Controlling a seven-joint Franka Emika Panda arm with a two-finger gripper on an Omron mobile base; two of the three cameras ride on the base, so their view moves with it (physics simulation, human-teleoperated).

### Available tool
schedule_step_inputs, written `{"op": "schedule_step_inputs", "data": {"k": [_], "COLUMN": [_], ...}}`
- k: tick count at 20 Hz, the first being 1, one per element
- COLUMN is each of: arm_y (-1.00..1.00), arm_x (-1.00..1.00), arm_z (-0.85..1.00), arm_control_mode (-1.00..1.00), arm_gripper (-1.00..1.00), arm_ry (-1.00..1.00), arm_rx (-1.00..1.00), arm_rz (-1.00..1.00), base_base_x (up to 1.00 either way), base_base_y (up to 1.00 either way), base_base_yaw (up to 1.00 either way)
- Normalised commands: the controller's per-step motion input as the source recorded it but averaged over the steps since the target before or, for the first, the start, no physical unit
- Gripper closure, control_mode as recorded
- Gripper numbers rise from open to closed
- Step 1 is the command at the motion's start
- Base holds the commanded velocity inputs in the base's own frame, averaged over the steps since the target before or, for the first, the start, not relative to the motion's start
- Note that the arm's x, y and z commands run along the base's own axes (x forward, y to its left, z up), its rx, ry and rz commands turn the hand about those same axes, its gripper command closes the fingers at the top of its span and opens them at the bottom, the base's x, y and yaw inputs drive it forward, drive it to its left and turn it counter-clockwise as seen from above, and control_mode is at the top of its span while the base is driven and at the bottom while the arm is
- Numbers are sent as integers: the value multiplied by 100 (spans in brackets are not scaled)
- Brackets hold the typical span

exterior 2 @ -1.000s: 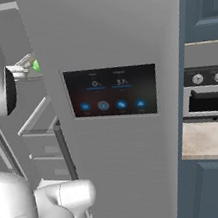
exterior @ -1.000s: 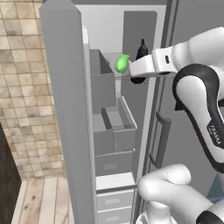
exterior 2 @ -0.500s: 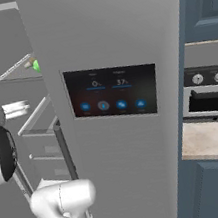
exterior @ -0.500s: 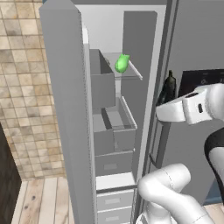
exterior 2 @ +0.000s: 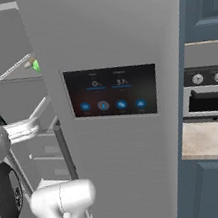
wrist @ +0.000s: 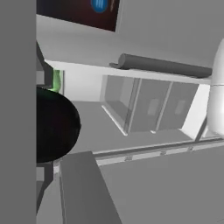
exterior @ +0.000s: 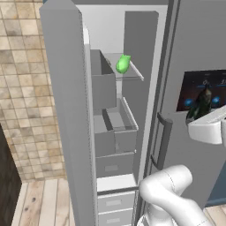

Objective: Take the corn, mushroom, and eggplant from the freezer and place them in the bowl on the counter.

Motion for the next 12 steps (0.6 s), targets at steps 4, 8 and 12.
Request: {"op": "schedule_step_inputs", "data": {"k": [4,8,12], "arm_y": [-8,0,0], "arm_x": [-45,0,0], "arm_z": [0,0,0], "arm_control_mode": [100,100,100], "arm_gripper": [100,100,100], "arm_ry": [-7,0,0], "arm_rx": [0,0,0], "arm_rz": [0,0,0], "base_base_x": [-50,-100,-33], "base_base_y": [-31,-91,-100], "base_base_yaw": [-1,-6,-4]}}
